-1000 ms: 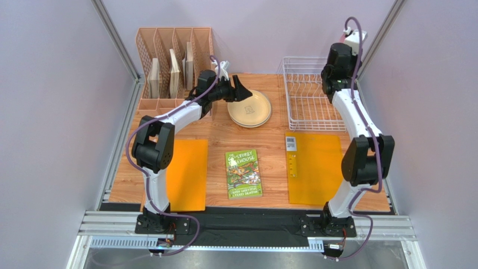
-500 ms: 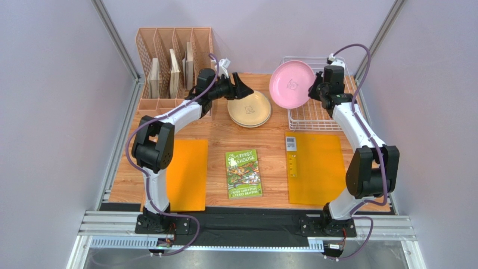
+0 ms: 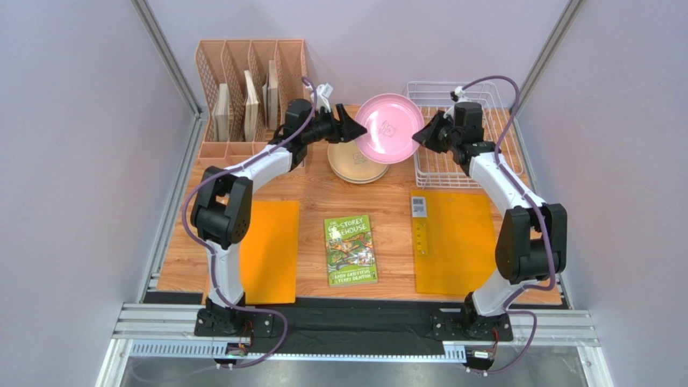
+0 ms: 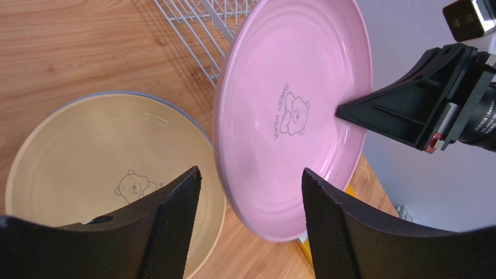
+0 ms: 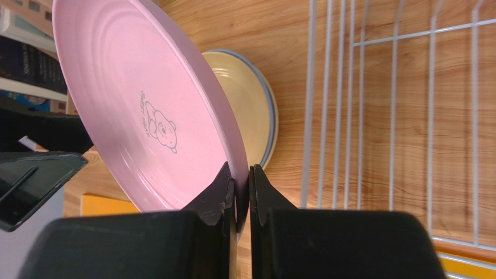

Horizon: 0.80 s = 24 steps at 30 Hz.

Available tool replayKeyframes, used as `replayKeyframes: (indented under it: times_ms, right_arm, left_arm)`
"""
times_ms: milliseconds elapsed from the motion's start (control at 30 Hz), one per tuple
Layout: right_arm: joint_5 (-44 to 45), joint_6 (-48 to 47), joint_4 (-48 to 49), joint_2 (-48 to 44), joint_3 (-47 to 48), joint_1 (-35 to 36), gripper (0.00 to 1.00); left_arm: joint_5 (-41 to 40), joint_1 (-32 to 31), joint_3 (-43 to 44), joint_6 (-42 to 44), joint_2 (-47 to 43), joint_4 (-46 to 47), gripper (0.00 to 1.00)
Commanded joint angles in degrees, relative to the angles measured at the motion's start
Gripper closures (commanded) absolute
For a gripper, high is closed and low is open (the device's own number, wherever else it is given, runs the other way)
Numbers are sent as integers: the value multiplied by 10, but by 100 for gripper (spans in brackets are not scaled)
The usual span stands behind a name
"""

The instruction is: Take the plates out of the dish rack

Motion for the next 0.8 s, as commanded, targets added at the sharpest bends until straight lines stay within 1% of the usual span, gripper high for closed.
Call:
replayKeyframes:
  times_ms: [0, 33, 100, 133, 200, 233, 267, 333, 367, 400, 467, 500, 533, 600, 667, 767]
  right_arm:
    - [-56, 36, 61, 3, 3, 14, 100]
    - [-58, 39, 61, 2, 3, 16, 100]
    - [-61, 40, 64, 0, -4, 19, 100]
    - [-60, 44, 67, -2, -5, 20, 100]
    - [-59, 44, 69, -5, -10, 19, 100]
    - [-57, 43, 66, -4, -10, 20, 98]
    - [-51, 41, 64, -5, -8, 19, 84]
    - [-45, 38, 58, -7, -7, 20, 76]
    - [-38, 36, 58, -7, -6, 19, 58]
    - [-35, 33, 57, -10, -5, 20, 51]
    - [-17, 20, 44, -11, 2, 20, 48]
    - [-5, 14, 37, -15, 5, 20, 43]
    - [9, 5, 19, -17, 9, 19, 42]
    - [43, -16, 5, -23, 16, 19, 41]
    - [57, -22, -5, -33, 15, 17, 40]
    - [68, -27, -5, -42, 10, 17, 40]
  left_arm:
    - [-12, -16, 14, 7, 11, 19, 33]
    - [-17, -17, 15, 12, 12, 17, 45]
    - [-43, -23, 12, 23, 9, 1, 64]
    - [-52, -24, 11, 34, 6, -6, 84]
    - [-76, -26, 4, 42, 0, -23, 99]
    - [-84, -26, 0, 47, -4, -24, 100]
    - [-91, -26, -4, 51, -7, -26, 100]
    - [-108, -27, -9, 57, -14, -33, 100]
    - [-109, -26, -10, 64, -16, -38, 100]
    - [-118, -27, -10, 66, -17, -41, 100]
    - [-127, -27, -11, 69, -18, -50, 100]
    - [-137, -26, -10, 72, -19, -54, 100]
    - [-142, -26, -8, 75, -19, -60, 100]
    - [-164, -26, -6, 83, -21, -79, 100]
    - [-183, -24, -2, 84, -20, -109, 100]
    - [-196, -16, -4, 76, -20, -116, 100]
